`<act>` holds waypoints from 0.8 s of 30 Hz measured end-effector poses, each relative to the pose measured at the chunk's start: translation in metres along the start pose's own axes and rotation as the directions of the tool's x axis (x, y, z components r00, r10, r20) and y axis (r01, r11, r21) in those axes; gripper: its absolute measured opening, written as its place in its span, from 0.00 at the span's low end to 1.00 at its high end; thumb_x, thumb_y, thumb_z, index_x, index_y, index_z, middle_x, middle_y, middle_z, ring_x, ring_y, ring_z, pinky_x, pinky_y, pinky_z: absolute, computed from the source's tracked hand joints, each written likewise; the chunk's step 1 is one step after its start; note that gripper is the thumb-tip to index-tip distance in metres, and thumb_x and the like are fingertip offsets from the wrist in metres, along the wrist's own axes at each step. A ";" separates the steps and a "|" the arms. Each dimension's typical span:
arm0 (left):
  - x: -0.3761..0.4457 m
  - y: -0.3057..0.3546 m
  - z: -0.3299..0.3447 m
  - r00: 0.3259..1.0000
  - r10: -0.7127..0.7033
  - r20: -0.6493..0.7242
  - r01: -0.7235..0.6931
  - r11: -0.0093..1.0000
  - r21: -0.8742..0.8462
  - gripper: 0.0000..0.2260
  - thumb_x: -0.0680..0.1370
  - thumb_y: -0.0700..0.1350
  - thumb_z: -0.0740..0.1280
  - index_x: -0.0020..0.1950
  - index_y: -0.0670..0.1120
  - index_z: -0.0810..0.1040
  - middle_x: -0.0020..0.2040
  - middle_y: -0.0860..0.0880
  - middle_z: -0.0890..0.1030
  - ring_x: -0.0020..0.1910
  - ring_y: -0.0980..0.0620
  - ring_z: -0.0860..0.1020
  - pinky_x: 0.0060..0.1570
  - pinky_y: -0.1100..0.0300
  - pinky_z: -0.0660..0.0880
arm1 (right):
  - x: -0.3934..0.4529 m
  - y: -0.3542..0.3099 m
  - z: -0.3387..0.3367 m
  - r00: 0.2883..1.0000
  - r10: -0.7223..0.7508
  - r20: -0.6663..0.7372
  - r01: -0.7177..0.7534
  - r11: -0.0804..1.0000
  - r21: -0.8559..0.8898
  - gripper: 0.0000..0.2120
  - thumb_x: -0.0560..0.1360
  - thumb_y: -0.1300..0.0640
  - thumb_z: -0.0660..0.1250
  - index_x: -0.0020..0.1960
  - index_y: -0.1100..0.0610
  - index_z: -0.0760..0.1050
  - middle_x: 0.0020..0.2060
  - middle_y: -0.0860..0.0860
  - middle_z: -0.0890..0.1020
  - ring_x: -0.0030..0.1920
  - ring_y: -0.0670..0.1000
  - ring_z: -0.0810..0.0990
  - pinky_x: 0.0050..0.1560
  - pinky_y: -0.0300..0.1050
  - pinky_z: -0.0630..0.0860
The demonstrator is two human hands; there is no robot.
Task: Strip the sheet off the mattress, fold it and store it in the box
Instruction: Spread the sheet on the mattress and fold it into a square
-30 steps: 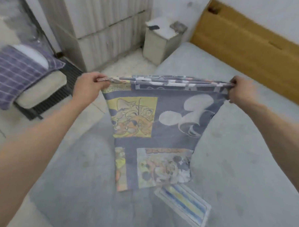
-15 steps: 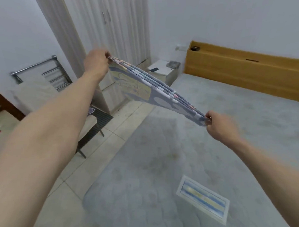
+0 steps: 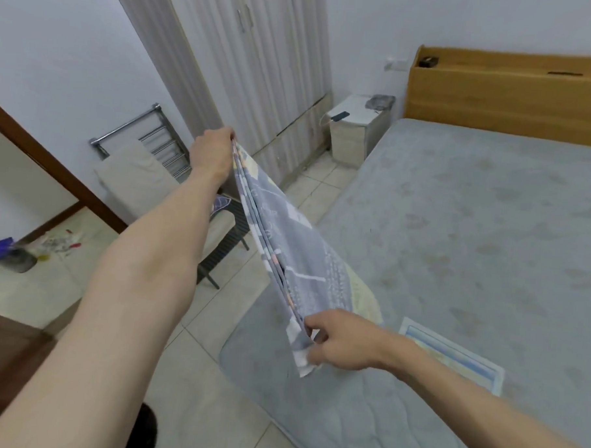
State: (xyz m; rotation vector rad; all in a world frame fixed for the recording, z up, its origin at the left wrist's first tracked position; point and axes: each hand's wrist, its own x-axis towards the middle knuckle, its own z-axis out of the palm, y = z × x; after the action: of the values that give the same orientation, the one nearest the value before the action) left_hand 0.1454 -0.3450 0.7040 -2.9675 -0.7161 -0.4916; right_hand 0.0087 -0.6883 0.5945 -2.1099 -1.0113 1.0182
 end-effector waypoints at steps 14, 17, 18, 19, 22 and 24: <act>-0.016 0.329 0.100 0.911 0.390 0.135 -0.370 0.916 -0.154 0.11 0.81 0.39 0.58 0.59 0.45 0.78 0.58 0.38 0.80 0.56 0.36 0.79 0.50 0.48 0.74 | -0.170 0.190 -0.039 0.988 0.152 -0.038 -0.072 0.657 0.750 0.20 0.73 0.64 0.69 0.65 0.59 0.78 0.56 0.60 0.85 0.52 0.63 0.86 0.59 0.57 0.80; -0.073 0.437 0.166 0.807 0.540 0.238 -0.502 0.840 -0.205 0.10 0.80 0.41 0.62 0.59 0.45 0.78 0.56 0.38 0.81 0.56 0.37 0.80 0.49 0.50 0.74 | -0.206 0.274 -0.007 0.885 0.465 -0.021 -0.273 0.555 0.786 0.22 0.68 0.63 0.69 0.62 0.64 0.78 0.53 0.63 0.85 0.47 0.61 0.87 0.58 0.58 0.81; -0.095 0.469 0.191 0.762 0.586 0.275 -0.545 0.810 -0.216 0.09 0.80 0.42 0.62 0.59 0.45 0.78 0.56 0.38 0.80 0.55 0.37 0.80 0.49 0.49 0.75 | -0.215 0.304 0.006 0.828 0.561 -0.002 -0.339 0.503 0.795 0.22 0.66 0.63 0.69 0.60 0.66 0.77 0.51 0.63 0.85 0.45 0.60 0.88 0.56 0.57 0.82; -0.118 0.500 0.217 0.713 0.628 0.312 -0.584 0.778 -0.230 0.09 0.80 0.43 0.62 0.59 0.45 0.77 0.56 0.38 0.80 0.55 0.36 0.80 0.50 0.48 0.75 | -0.222 0.336 0.021 0.771 0.637 0.021 -0.400 0.457 0.794 0.19 0.66 0.63 0.68 0.57 0.66 0.77 0.48 0.62 0.85 0.42 0.58 0.88 0.50 0.53 0.83; -0.193 0.582 0.300 0.576 0.712 0.402 -0.666 0.694 -0.273 0.10 0.81 0.43 0.61 0.61 0.45 0.76 0.57 0.38 0.80 0.56 0.36 0.80 0.51 0.48 0.75 | -0.240 0.440 0.073 0.613 0.785 0.093 -0.540 0.330 0.775 0.04 0.69 0.65 0.63 0.43 0.59 0.75 0.34 0.54 0.84 0.36 0.54 0.88 0.30 0.39 0.73; -0.242 0.627 0.349 0.497 0.742 0.450 -0.683 0.655 -0.325 0.11 0.81 0.42 0.60 0.61 0.45 0.76 0.58 0.37 0.80 0.56 0.36 0.79 0.52 0.48 0.75 | -0.258 0.507 0.113 0.478 0.869 0.131 -0.627 0.233 0.743 0.04 0.70 0.64 0.61 0.41 0.59 0.74 0.34 0.56 0.86 0.37 0.55 0.87 0.32 0.40 0.75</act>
State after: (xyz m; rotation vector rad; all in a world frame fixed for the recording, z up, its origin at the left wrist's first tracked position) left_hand 0.3278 -0.9677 0.3132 -3.1072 0.6301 0.4311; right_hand -0.0010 -1.1562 0.2529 -1.8746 0.7210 1.1529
